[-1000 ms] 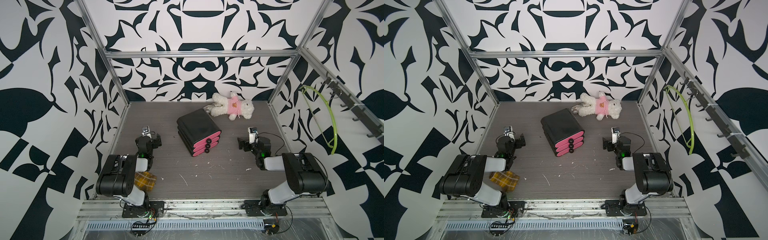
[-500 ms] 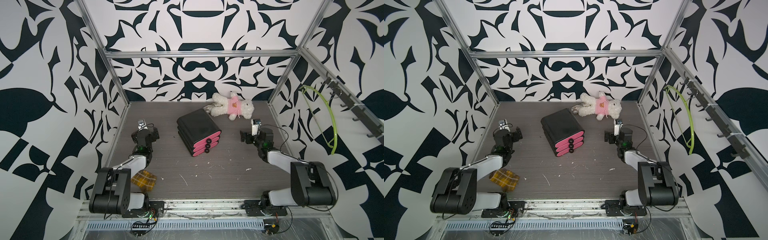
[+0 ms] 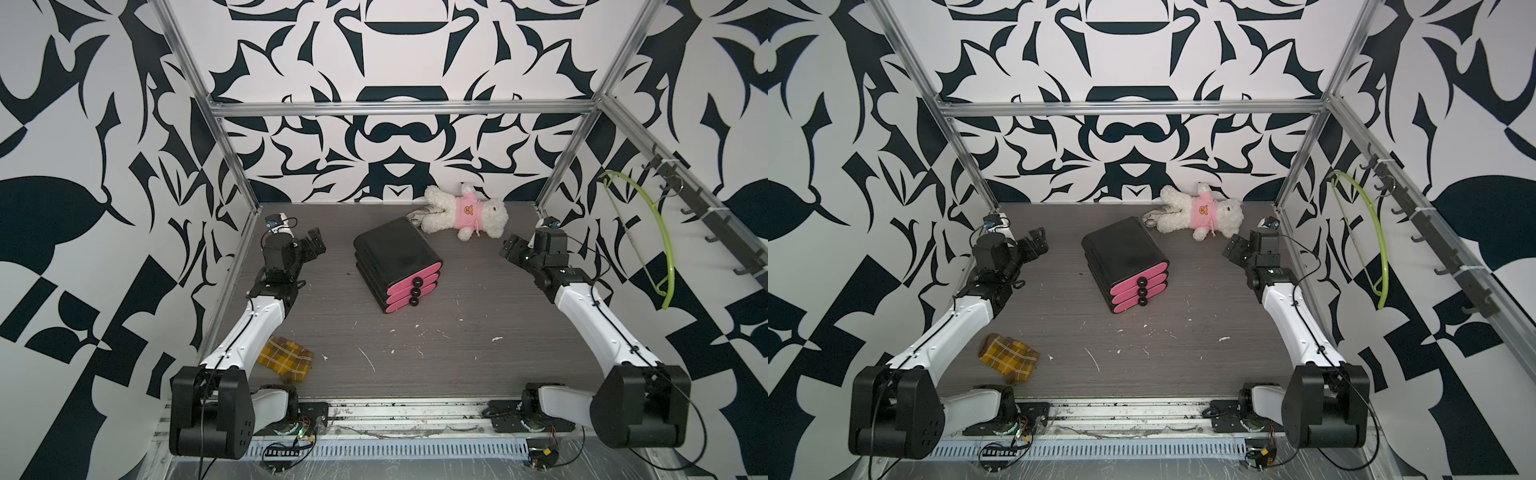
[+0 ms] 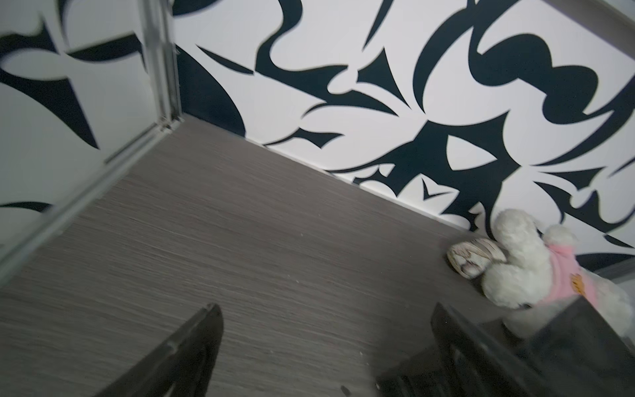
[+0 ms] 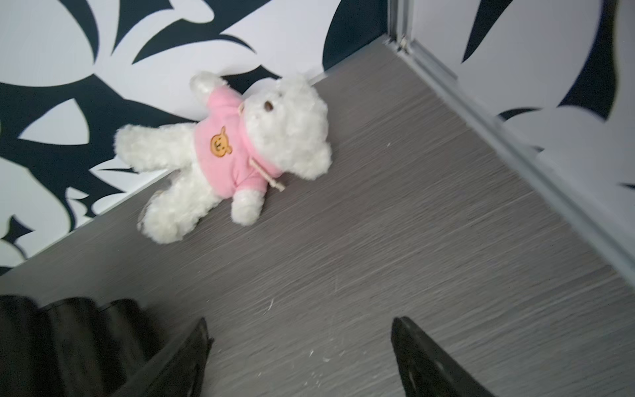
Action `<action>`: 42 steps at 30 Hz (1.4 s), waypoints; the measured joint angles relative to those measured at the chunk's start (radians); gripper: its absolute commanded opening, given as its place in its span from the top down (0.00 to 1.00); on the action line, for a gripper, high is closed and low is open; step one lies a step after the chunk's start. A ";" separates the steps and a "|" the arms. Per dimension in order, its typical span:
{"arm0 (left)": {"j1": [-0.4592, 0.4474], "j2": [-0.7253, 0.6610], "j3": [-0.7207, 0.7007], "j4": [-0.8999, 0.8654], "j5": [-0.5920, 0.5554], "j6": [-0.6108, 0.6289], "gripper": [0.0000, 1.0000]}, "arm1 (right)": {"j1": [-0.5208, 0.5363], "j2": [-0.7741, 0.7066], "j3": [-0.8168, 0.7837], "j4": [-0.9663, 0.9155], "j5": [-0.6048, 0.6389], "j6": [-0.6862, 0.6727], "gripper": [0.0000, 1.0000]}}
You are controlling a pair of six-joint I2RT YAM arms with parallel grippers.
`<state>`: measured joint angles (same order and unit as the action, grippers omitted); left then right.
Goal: Take the postcards out of the drawer
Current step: Adjust the storage box at the center of the board.
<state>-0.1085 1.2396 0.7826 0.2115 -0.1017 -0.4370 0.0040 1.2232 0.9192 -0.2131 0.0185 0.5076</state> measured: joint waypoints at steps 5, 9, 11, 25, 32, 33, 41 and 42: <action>-0.003 0.055 0.044 -0.092 0.096 -0.073 0.01 | 0.118 0.029 0.060 -0.052 -0.101 0.010 0.15; -0.003 0.105 0.112 -0.174 0.167 -0.104 0.01 | 0.262 0.181 0.224 -0.055 -0.159 -0.032 0.16; -0.003 0.108 0.132 -0.199 0.198 -0.113 0.01 | 0.322 0.266 0.312 -0.051 -0.182 -0.059 0.16; -0.003 -0.022 0.142 -0.323 0.272 -0.113 0.01 | 0.459 0.607 0.585 -0.031 -0.310 -0.164 0.17; -0.003 -0.026 0.140 -0.329 0.277 -0.113 0.01 | 0.498 0.653 0.653 -0.045 -0.312 -0.201 0.18; -0.003 -0.026 0.140 -0.329 0.279 -0.113 0.01 | 0.507 0.661 0.661 -0.045 -0.313 -0.204 0.18; -0.003 0.001 0.142 -0.329 0.298 -0.113 0.01 | 0.572 0.729 0.745 -0.048 -0.345 -0.220 0.19; -0.003 0.016 0.148 -0.332 0.305 -0.113 0.01 | 0.579 0.734 0.753 -0.049 -0.344 -0.222 0.19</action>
<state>-0.1120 1.2556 0.9302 -0.1207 0.2031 -0.5495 0.5831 1.9572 1.6722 -0.2623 -0.3260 0.2852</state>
